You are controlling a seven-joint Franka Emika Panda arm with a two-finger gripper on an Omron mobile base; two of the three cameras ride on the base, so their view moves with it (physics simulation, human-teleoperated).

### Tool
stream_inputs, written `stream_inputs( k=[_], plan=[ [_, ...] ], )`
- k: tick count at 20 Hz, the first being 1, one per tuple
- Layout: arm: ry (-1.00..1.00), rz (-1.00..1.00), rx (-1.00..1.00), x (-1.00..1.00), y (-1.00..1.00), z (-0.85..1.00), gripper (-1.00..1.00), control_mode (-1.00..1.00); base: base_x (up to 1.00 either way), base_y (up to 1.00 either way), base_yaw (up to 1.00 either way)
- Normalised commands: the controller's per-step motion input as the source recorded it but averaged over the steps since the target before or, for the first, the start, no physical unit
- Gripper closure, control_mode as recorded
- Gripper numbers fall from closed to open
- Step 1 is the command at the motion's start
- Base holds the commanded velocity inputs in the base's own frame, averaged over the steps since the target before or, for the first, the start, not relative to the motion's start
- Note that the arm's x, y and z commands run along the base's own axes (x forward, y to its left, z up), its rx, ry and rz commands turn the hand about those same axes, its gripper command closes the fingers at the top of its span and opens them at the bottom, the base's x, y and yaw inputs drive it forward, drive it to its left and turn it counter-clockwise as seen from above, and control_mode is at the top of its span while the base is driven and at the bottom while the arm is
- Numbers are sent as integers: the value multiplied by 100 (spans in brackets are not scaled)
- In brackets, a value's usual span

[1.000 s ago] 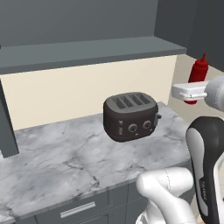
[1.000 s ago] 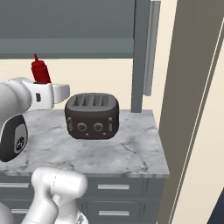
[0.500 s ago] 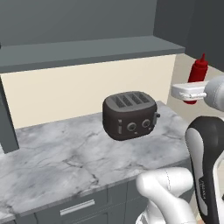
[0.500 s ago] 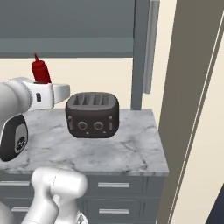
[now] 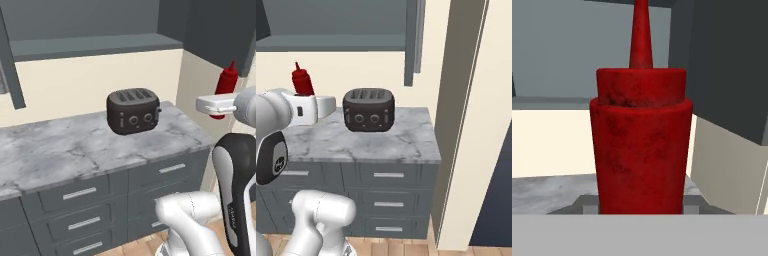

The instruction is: Take 2 condiments from the cabinet and move them on the counter near the stove.Make sure the condiments are lined up with each other, next to each other.

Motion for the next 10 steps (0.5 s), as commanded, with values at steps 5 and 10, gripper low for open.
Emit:
stream_inputs(
  k=[5,10],
  plan=[
    [0,0,0,0,0,0,100,100,-58,31,15],
    [0,0,0,0,0,0,100,100,-48,49,12]
  ],
)
